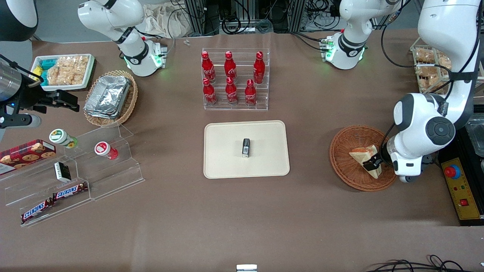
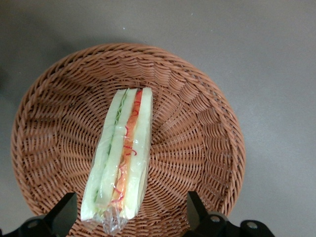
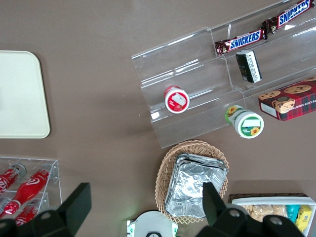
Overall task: Place sandwich from basket to tray
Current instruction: 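Close the left gripper on the wrapped sandwich, then lift the sandwich out of the basket with the left gripper, then carry the sandwich over the cream tray and lower it beside the black box, then open the left gripper and raise it back toward the basket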
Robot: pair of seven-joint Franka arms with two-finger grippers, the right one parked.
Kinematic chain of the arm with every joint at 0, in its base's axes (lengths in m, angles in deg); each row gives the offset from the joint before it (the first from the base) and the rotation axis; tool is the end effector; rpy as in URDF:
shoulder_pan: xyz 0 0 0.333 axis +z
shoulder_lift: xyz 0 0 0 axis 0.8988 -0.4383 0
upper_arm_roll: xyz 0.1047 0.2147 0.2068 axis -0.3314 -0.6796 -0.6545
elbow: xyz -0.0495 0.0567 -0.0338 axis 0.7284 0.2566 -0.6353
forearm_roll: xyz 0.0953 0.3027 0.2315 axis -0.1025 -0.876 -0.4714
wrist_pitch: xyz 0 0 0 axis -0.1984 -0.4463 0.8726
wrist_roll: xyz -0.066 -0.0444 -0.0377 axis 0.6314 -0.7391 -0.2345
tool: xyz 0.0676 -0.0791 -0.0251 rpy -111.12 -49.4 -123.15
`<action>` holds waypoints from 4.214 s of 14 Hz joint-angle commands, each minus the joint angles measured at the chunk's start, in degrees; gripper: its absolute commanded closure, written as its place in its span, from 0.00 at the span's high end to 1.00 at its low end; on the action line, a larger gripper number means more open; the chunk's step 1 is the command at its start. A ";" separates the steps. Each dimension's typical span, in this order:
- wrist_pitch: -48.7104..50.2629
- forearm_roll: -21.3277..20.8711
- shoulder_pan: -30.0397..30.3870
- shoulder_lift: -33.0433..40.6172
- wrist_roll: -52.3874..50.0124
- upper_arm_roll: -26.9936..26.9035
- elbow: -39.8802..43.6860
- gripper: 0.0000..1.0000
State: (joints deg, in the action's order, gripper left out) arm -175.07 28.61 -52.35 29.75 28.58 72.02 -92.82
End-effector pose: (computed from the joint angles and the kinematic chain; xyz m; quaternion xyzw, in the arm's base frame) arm 0.6027 -0.0247 0.2991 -0.9336 -0.3574 0.0200 0.0137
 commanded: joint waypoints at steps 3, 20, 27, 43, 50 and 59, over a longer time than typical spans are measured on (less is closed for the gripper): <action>-3.41 -1.91 0.47 1.17 -1.35 -0.18 -4.72 1.00; 6.72 -2.09 0.12 -0.42 1.97 -0.18 4.73 0.00; 37.53 -1.39 -0.85 -0.32 21.15 7.70 34.27 0.06; 8.39 -10.61 -14.64 -19.82 4.39 22.23 23.67 0.01; 8.10 -11.06 -17.02 -22.73 -1.69 21.97 19.46 0.10; 16.09 -11.06 -16.32 -11.78 -1.17 21.09 21.21 1.00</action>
State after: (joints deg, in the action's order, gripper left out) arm -162.43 18.61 -68.84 11.08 28.63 93.28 -70.69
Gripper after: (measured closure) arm 0.084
